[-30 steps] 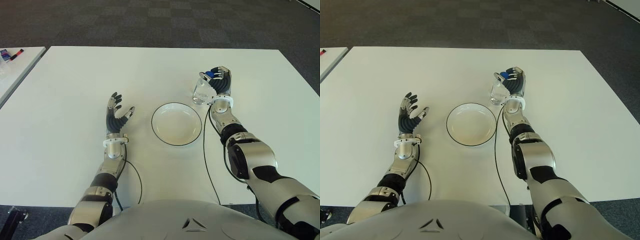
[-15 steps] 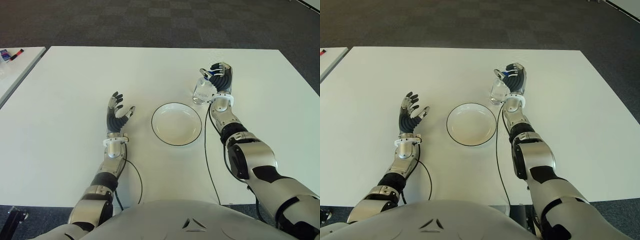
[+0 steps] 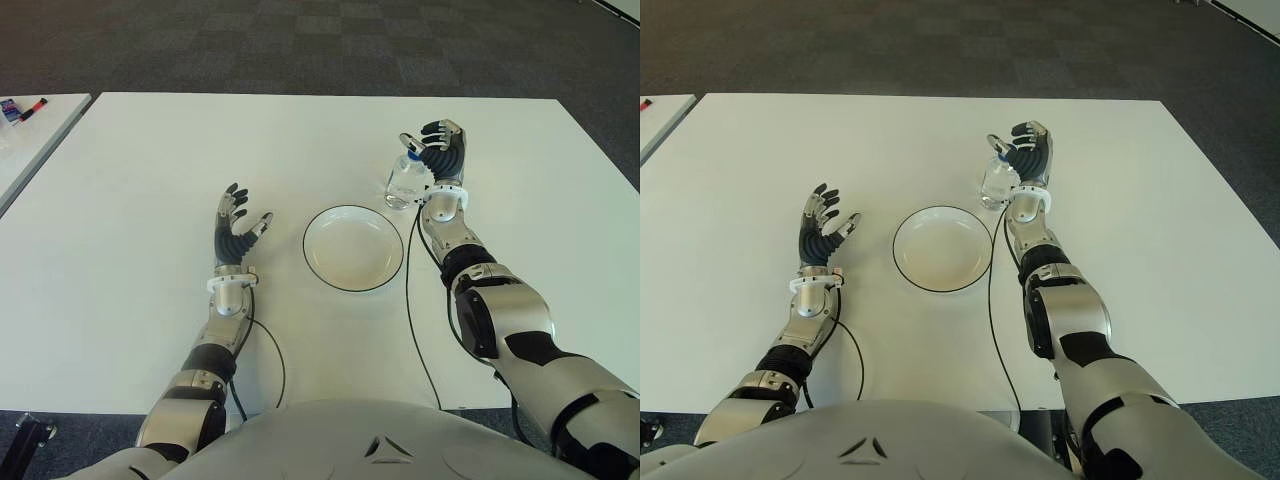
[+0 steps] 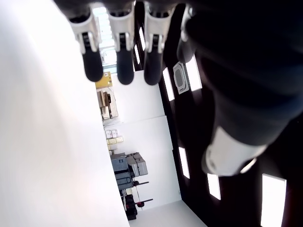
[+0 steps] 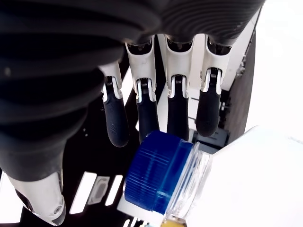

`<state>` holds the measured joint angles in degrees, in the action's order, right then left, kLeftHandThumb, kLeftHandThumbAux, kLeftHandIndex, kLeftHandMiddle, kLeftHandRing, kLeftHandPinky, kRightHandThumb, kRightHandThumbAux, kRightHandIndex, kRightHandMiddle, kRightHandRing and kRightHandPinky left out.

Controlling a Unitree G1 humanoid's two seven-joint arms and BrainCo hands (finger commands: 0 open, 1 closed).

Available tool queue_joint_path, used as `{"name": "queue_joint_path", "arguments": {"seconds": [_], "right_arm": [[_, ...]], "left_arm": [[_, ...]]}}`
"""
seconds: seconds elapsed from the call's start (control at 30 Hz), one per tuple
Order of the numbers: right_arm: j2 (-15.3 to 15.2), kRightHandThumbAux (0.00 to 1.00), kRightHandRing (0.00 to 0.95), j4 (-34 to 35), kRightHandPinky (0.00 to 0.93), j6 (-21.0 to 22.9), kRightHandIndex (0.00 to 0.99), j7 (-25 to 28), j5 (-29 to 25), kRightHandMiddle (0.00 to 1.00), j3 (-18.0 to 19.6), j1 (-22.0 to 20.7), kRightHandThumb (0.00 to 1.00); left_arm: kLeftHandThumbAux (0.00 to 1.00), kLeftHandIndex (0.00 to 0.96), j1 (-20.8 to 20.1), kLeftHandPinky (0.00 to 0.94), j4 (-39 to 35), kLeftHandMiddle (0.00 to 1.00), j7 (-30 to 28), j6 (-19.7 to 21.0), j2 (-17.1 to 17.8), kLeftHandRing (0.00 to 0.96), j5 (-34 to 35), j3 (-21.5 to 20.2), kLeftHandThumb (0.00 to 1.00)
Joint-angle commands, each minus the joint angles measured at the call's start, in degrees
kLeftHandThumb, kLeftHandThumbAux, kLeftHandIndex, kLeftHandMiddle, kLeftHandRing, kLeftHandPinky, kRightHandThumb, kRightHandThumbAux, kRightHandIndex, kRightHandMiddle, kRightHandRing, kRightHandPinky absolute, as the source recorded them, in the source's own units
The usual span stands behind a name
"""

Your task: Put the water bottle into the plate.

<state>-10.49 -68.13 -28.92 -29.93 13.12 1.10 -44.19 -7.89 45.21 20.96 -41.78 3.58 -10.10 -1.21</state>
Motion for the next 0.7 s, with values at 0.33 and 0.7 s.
{"name": "queue_joint_path", "arguments": {"seconds": [0.33,0.7], "right_arm": [[0.1,0.718,0.445,0.2,0.44,-0.4,0.425,-0.3,-0.1,0.448,0.0,0.1,0.709],[0.1,0.717,0.441,0.1,0.435,0.7,0.419,-0.5,0.7,0.439,-0.7,-0.1,0.711]], "left_arm": [[0.769,0.125,1.5,0.225,1.6,0.199,-1.0,0.4,-0.7,0.204,0.8,-0.3,0.201],[0.766,0.131,1.9,0.212,1.0,0.198,-2.0,0.2,-0.8,0.2,1.5,-0.3,0.204]]}}
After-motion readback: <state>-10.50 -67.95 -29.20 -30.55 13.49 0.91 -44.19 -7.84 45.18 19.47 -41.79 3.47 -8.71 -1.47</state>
